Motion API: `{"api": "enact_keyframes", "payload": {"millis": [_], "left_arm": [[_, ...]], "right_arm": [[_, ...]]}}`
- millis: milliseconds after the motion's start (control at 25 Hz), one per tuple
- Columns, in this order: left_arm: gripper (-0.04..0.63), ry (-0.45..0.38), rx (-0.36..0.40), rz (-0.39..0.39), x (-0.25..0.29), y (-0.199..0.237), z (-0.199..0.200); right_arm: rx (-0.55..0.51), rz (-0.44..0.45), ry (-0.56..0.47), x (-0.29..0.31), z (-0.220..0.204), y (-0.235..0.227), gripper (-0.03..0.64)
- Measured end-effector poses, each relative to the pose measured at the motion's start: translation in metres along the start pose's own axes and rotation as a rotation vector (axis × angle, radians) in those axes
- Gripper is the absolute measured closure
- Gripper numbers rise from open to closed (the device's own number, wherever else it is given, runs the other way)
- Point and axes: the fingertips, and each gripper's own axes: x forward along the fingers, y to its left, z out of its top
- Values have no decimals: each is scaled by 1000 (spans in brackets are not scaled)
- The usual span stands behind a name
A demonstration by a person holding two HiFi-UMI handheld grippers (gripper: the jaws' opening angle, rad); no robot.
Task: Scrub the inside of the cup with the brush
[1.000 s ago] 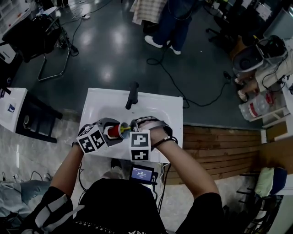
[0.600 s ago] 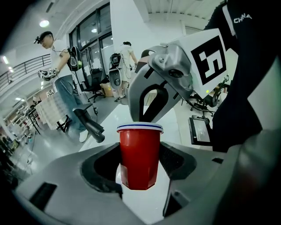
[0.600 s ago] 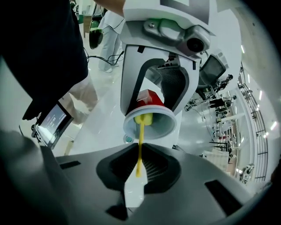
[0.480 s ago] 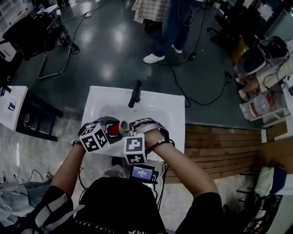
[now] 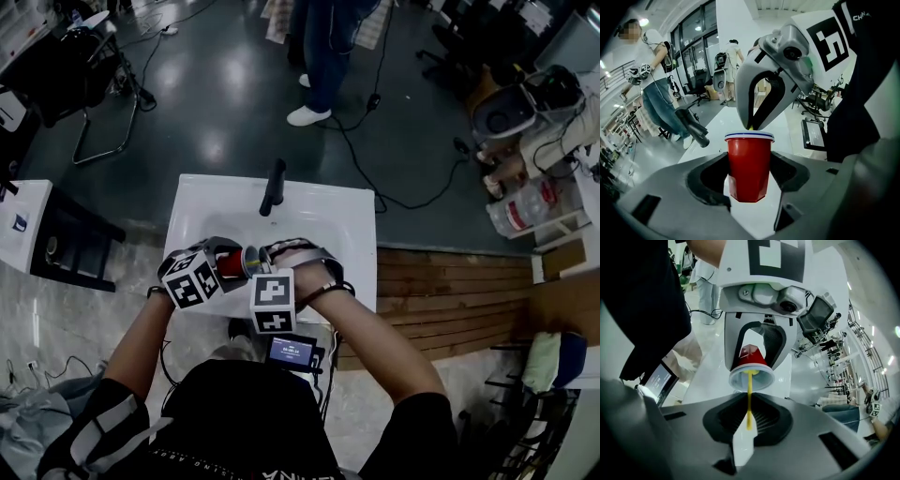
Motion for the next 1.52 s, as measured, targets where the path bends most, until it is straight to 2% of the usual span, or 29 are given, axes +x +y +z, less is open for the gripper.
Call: {"api": "enact_keyframes", "payload": {"millis": [520,880,1520], "left_arm": [[314,-12,26,0,-1,-1,12],[314,14,36,18,-3,5,4],[314,54,60,-4,2,-1,-5]], "right_arm": [[16,-4,94,13,-15,0,580],[21,24,67,8,-11,10,580],[56,-25,63,-11,-28,-4,580]]}}
